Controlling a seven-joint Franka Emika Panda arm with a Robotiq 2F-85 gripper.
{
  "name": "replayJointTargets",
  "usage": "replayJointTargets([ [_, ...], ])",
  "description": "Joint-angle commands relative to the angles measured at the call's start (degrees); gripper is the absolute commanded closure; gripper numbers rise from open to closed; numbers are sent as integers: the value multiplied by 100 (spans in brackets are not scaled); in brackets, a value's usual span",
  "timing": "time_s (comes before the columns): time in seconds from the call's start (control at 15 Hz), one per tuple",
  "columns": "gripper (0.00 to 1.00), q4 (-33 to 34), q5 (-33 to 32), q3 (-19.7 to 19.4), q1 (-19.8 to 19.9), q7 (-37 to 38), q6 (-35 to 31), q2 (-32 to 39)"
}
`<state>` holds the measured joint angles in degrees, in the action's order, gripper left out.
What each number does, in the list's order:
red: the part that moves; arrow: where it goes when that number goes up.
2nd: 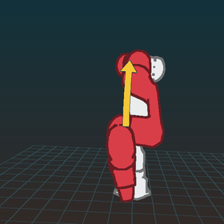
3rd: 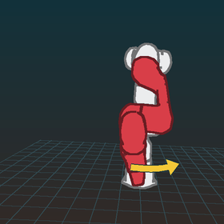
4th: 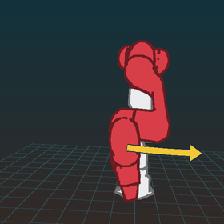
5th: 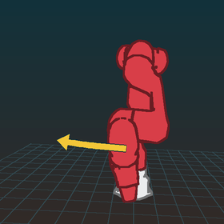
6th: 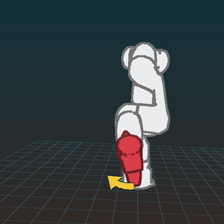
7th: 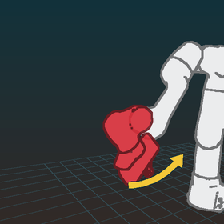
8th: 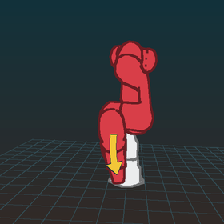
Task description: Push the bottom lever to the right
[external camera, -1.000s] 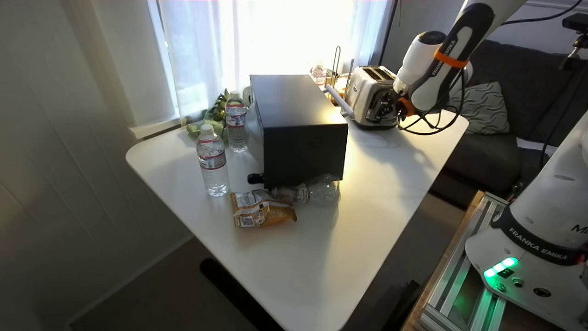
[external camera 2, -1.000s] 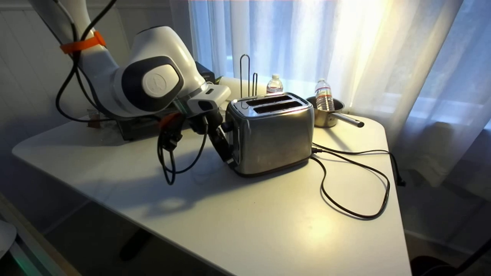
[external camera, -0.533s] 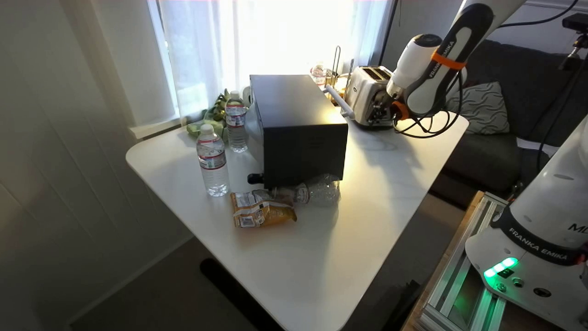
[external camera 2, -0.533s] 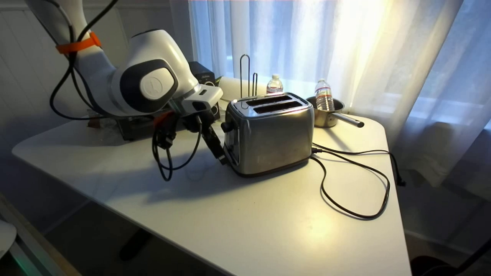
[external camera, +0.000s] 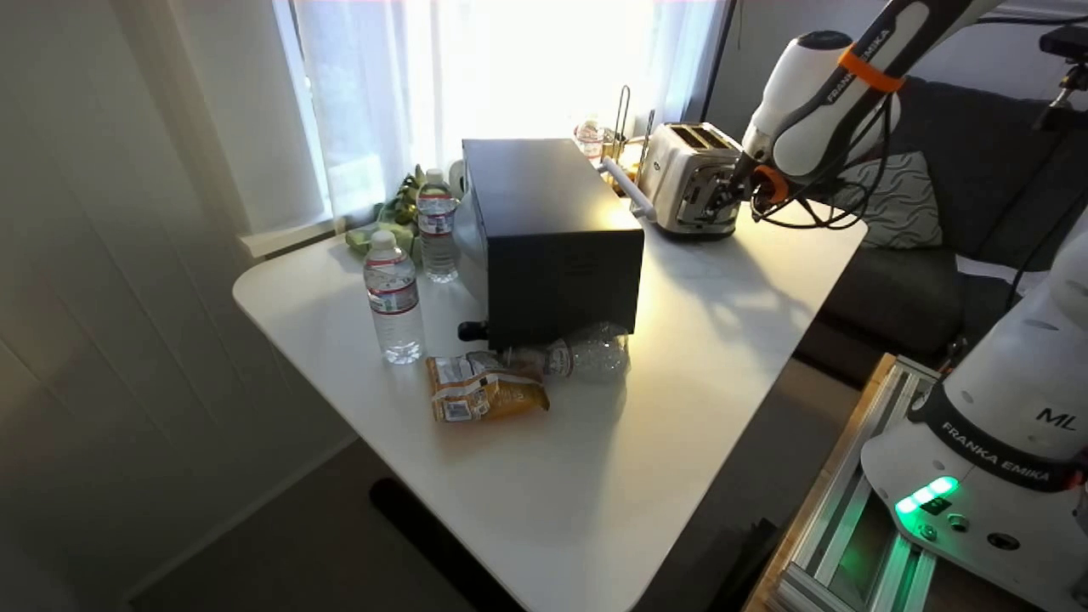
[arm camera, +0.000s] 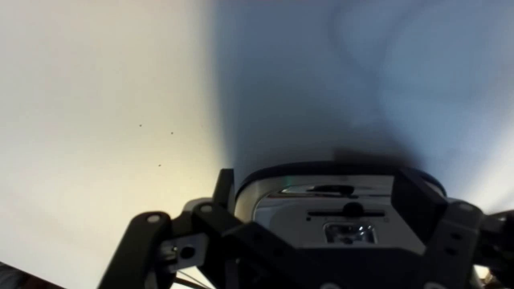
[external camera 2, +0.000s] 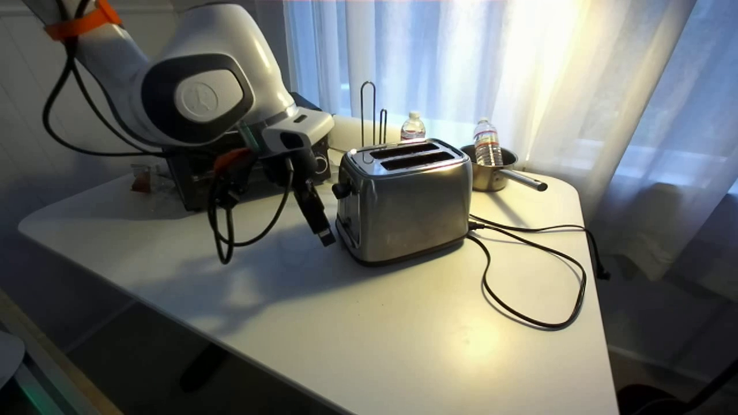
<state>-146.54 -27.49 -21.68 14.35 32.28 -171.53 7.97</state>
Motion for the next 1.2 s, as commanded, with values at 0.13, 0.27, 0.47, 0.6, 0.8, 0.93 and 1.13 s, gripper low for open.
replayJointTargets([
  [0.13, 0, -190, 1558, 63, 339, -2087, 969, -1508],
  [0.27, 0, -145, 1891, 53, 356, -2626, 948, -1818],
  [0.47, 0, -119, 2220, 17, 293, -3370, 953, -2245],
  [0.6, 0, -77, 2019, 73, 361, -3724, 1263, -2472],
  [0.8, 0, -14, 2086, 162, 427, -3425, 963, -2177],
  [0.93, 0, -15, 2082, 172, 426, -3421, 961, -2130],
  [1.13, 0, -14, 2079, 179, 426, -3417, 959, -2096],
])
